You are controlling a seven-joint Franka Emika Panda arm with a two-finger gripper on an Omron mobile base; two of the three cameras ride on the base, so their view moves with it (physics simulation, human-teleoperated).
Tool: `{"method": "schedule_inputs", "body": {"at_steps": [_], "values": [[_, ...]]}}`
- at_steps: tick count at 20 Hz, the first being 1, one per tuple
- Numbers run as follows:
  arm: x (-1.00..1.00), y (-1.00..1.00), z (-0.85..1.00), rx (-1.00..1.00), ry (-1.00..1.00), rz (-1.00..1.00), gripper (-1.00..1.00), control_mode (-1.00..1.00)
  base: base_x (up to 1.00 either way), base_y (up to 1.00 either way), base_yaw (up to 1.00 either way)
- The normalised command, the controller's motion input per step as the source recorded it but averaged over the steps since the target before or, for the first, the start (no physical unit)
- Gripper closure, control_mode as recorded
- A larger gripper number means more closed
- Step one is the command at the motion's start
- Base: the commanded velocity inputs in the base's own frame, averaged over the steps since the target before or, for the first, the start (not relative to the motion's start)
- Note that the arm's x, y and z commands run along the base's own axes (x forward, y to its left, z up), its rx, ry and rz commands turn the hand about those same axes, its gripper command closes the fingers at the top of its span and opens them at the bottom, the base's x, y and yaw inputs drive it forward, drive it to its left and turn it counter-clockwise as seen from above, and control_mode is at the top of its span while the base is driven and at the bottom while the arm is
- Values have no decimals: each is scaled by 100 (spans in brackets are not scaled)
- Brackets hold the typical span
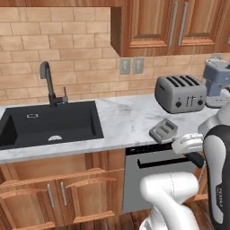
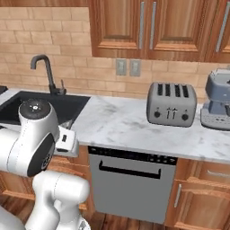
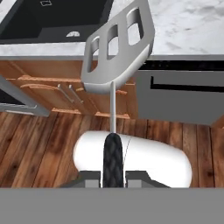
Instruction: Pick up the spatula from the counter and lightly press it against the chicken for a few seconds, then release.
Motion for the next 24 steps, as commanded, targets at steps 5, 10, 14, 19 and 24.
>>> {"method": "schedule_inputs", "body": {"at_steps": [5,10,14,19,24], "values": [[0,0,0,0,0,0,100,100,-25,66,0],[0,0,0,0,0,0,100,100,-30,57,-3],[0,0,0,0,0,0,100,100,-21,60,-1],[0,0,0,0,0,0,100,100,-24,59,-3],[0,0,0,0,0,0,100,100,-20,62,-5]]}}
